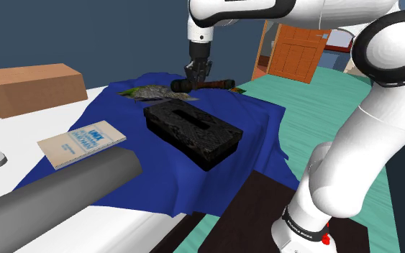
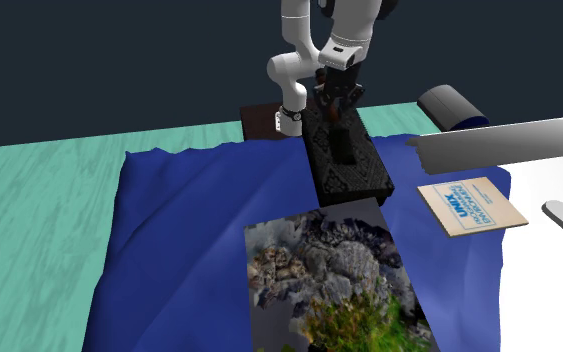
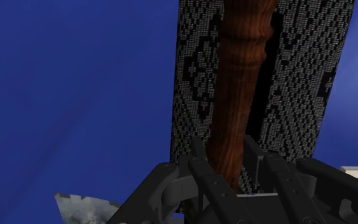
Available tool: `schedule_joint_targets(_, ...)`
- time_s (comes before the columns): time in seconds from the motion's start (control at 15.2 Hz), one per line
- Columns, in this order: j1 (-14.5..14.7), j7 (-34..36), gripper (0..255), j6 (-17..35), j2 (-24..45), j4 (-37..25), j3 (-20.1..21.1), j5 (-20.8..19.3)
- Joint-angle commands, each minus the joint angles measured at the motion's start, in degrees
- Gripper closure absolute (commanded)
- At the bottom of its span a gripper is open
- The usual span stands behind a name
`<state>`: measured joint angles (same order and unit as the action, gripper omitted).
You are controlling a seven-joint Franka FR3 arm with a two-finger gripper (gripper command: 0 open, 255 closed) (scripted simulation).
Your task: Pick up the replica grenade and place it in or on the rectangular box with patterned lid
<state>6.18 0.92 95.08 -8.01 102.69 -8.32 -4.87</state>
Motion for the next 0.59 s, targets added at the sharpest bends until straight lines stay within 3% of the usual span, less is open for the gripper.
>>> schedule_joint_targets(0.0, 1.2, 3.0, 255, -0.1, -1.3, 1.4, 1.7, 0.0)
schedule_joint_targets(0.13, 2.5, 6.1, 255, -0.4, -2.0, 2.1, 3.5, 0.3)
schedule_joint_targets(0.53, 2.5, 6.4, 255, 4.2, -2.5, 7.2, 3.5, 0.2)
